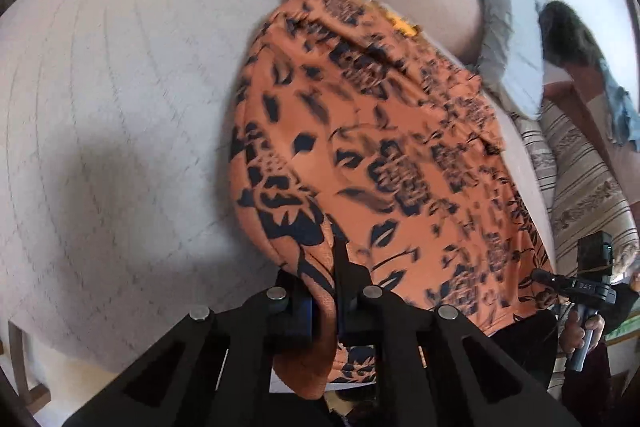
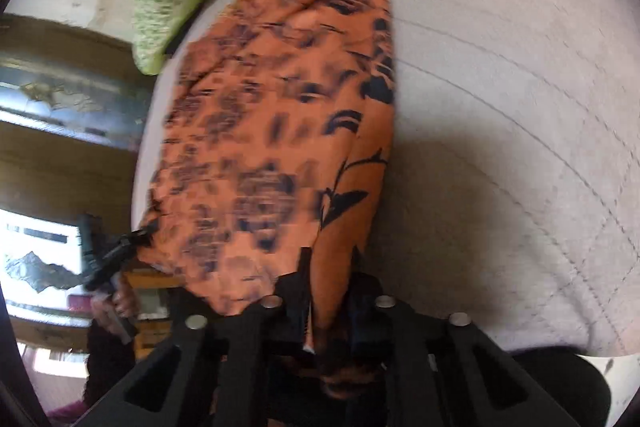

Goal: Fold small clothes

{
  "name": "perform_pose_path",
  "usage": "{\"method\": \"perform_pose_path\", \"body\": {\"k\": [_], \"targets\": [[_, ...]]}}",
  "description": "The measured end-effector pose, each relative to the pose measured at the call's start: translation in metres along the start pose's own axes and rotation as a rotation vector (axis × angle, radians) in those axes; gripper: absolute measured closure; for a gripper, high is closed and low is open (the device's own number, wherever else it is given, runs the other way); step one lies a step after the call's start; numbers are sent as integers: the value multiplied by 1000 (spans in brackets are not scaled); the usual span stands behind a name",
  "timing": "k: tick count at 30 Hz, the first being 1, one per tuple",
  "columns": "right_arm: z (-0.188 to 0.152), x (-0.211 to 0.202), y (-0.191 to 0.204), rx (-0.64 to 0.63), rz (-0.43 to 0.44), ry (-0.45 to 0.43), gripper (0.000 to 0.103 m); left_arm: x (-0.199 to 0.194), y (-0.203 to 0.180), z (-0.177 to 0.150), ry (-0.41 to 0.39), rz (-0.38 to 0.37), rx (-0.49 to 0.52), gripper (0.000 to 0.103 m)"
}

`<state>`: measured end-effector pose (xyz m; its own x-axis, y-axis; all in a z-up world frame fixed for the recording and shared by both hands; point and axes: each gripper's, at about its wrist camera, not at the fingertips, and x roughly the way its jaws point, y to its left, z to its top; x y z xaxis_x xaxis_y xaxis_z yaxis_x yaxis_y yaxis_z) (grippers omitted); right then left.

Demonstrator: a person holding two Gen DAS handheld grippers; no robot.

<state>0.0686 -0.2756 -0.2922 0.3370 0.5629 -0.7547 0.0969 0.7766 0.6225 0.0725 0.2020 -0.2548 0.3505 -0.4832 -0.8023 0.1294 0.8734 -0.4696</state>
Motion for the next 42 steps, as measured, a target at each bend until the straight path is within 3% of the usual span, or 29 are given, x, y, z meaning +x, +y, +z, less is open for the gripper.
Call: {"method": "perform_pose_path", "body": {"k": [6,11,17,20,23,25,28,30,32,33,34,36,38,40,41,42], "targets": [[34,-49,52,-106,117,-135,95,-33,-24,61,-95,-113,34,96],[111,-78,63,-68,207,-294,95,-35,-27,166,-173,-140,-20,96],[240,-81,15,119,196,-481,95,51,-13,299,-171,-53,-95,94],[298,-42,-34,283,207,-440,92,120,5,335,-67,54,-165,93],[333,17,-75,390,213,-278,91,155,24,337,-4,73,-193,93],[339,40,-96,457,247,-257,91,151,34,333,-34,1,-215,93],[339,47,-118,498,419,-266,91,136,48,331,-69,-115,-253,92],[336,41,-123,494,495,-296,90,124,47,331,-98,-151,-270,86],[330,28,-117,486,547,-330,68,112,38,331,-128,-155,-233,60],[324,12,-112,479,553,-347,33,104,30,330,-145,-138,-213,54],[320,1,-108,475,544,-384,15,96,23,329,-176,-118,-202,44],[309,-25,-99,466,509,-481,16,67,14,322,-313,-90,-171,29],[302,-46,-83,399,472,-494,16,36,8,308,-439,-64,-154,17],[294,-64,-49,255,293,-466,18,26,-4,295,-433,-25,-113,17],[288,-68,-36,192,228,-445,19,29,-14,288,-384,-28,-55,17],[278,-68,-19,109,159,-411,27,38,-28,277,-313,-30,21,17]]}}
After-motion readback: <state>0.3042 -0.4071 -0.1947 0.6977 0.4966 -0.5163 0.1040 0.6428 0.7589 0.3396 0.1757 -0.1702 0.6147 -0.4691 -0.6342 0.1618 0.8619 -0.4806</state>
